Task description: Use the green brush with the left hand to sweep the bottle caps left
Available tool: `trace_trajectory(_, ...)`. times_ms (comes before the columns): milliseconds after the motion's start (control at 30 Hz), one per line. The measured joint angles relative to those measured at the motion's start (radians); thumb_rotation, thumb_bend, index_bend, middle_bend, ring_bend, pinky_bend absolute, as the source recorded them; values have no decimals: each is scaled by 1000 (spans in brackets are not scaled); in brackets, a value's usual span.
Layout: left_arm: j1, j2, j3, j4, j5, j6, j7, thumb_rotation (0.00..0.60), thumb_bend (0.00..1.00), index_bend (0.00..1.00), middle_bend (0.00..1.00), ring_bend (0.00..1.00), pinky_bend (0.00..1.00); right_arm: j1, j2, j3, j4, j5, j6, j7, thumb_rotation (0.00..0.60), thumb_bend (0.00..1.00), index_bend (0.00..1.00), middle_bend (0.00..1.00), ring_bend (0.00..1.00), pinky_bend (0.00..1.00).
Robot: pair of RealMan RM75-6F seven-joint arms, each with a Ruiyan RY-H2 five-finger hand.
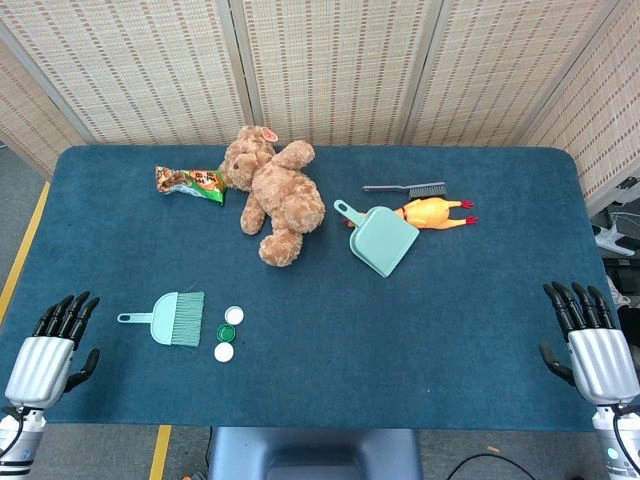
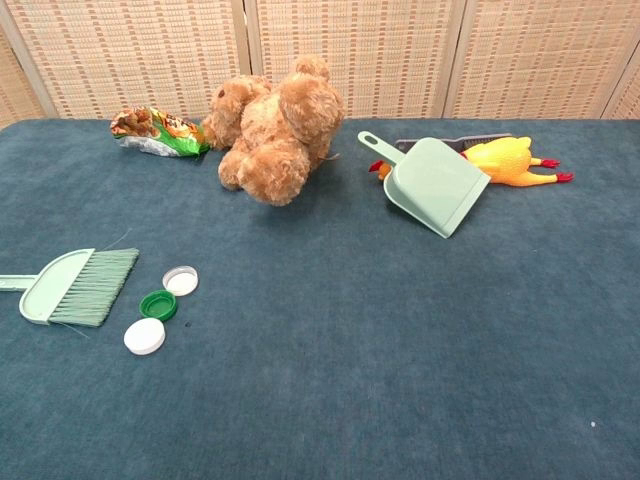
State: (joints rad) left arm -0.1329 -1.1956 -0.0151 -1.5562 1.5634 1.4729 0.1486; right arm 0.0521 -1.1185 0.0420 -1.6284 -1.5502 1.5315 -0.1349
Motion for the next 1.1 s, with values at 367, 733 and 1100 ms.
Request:
trace_trajectory(367,-57,-47,0,14,36,-60,39,600,426,0,85,230,371,-23,35,-9,-26,-7,23,5,600,259,0,61,0,0)
trace_trajectory(733,-193,-140,-68,104,-96,-283,196,600,426,108,281,611,707,-23,32,-3,-34,-11,27,-2,600,259,0,61,0,0)
trace_trajectory(1100,-231,-229,-80,219,-140,-315,295,600,415,151,329,648,731,-31,40,-6,-44,-19,38,3,600,259,0,61,0,0)
